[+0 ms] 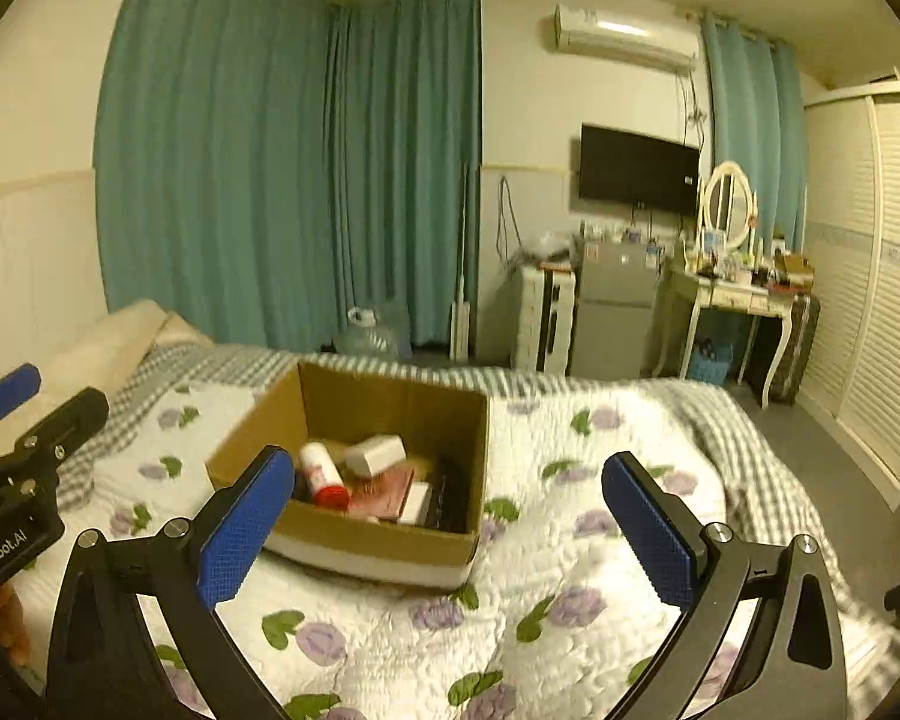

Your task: Organize rigid objects

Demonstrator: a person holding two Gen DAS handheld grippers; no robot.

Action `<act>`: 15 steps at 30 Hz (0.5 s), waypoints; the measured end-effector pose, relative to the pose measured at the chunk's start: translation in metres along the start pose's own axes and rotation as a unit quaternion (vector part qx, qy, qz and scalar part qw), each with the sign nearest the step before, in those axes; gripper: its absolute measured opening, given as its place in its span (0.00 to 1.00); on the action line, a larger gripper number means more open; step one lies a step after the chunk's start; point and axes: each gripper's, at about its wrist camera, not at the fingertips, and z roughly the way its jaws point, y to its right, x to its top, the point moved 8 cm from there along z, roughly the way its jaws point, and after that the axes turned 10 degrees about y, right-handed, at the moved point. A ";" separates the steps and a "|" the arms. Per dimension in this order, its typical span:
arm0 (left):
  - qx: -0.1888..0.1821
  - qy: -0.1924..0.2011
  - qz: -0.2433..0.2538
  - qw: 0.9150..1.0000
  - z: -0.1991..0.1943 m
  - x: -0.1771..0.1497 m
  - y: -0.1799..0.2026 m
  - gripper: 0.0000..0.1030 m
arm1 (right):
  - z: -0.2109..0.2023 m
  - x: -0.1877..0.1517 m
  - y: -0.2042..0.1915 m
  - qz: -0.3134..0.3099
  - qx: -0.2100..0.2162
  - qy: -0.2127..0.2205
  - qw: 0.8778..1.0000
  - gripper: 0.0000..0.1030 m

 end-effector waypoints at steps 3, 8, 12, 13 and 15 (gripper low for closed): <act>0.001 -0.016 -0.001 1.000 0.005 -0.008 -0.002 0.79 | 0.007 -0.007 -0.002 -0.004 -0.001 -0.004 1.000 1.00; 0.001 -0.023 -0.003 1.000 0.002 -0.013 -0.001 0.79 | 0.013 -0.020 -0.001 -0.004 -0.002 -0.017 1.000 1.00; -0.003 -0.025 -0.004 1.000 0.001 -0.013 -0.001 0.79 | 0.012 -0.020 -0.002 -0.005 -0.004 -0.019 1.000 1.00; -0.004 -0.025 -0.005 1.000 0.001 -0.013 -0.001 0.79 | 0.012 -0.020 -0.003 -0.006 -0.005 -0.017 1.000 1.00; -0.004 -0.027 -0.002 1.000 0.000 -0.014 -0.001 0.79 | 0.010 -0.020 -0.002 -0.006 -0.007 -0.016 1.000 1.00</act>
